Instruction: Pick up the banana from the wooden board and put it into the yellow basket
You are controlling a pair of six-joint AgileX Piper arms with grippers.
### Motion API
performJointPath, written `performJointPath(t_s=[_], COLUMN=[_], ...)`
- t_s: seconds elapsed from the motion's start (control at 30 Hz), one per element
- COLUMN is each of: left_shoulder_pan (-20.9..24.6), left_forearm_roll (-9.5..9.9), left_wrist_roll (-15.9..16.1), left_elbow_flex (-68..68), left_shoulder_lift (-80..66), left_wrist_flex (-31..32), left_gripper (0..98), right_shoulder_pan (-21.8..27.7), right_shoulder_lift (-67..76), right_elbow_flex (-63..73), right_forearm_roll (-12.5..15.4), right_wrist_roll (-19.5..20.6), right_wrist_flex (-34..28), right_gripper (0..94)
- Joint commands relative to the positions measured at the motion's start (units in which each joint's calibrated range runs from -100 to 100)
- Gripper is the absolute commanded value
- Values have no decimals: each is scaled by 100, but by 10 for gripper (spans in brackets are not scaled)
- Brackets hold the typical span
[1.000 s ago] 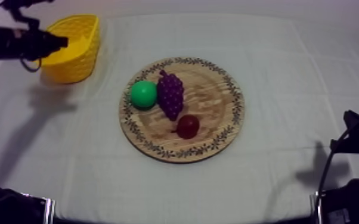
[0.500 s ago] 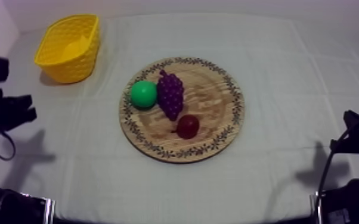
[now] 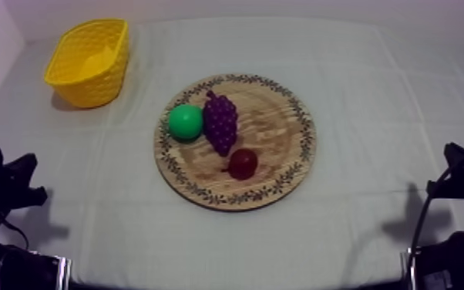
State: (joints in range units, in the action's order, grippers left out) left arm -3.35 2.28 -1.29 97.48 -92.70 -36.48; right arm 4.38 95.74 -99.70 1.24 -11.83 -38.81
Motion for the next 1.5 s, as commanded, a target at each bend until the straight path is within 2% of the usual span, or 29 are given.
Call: performJointPath(t_s=[0.0,0.17,0.27,0.4,0.53,1.47], left_shoulder_pan=[-6,10,-12,-37,-43,-45], left_forearm_roll=[-1,4,-1,-2,-1,-1], left_wrist_roll=[11,-88,-351,-745,-944,-992], left_elbow_flex=[12,14,30,166,214,230], left_shoulder_lift=[-336,-646,-701,-723,-728,-730], left_wrist_flex=[-146,-319,-302,140,293,342], left_gripper=[1,1,1,1,1,1], right_shoulder_pan=[-1,-1,-1,-1,-1,-1], right_shoulder_lift=[2,2,2,2,2,2], right_elbow_flex=[3,3,3,3,3,3], right_forearm_roll=[1,1,1,1,1,1], right_wrist_roll=[-1,-3,-2,0,-1,-1], right_wrist_flex=[2,2,2,2,2,2], right_gripper=[4,4,4,4,4,4])
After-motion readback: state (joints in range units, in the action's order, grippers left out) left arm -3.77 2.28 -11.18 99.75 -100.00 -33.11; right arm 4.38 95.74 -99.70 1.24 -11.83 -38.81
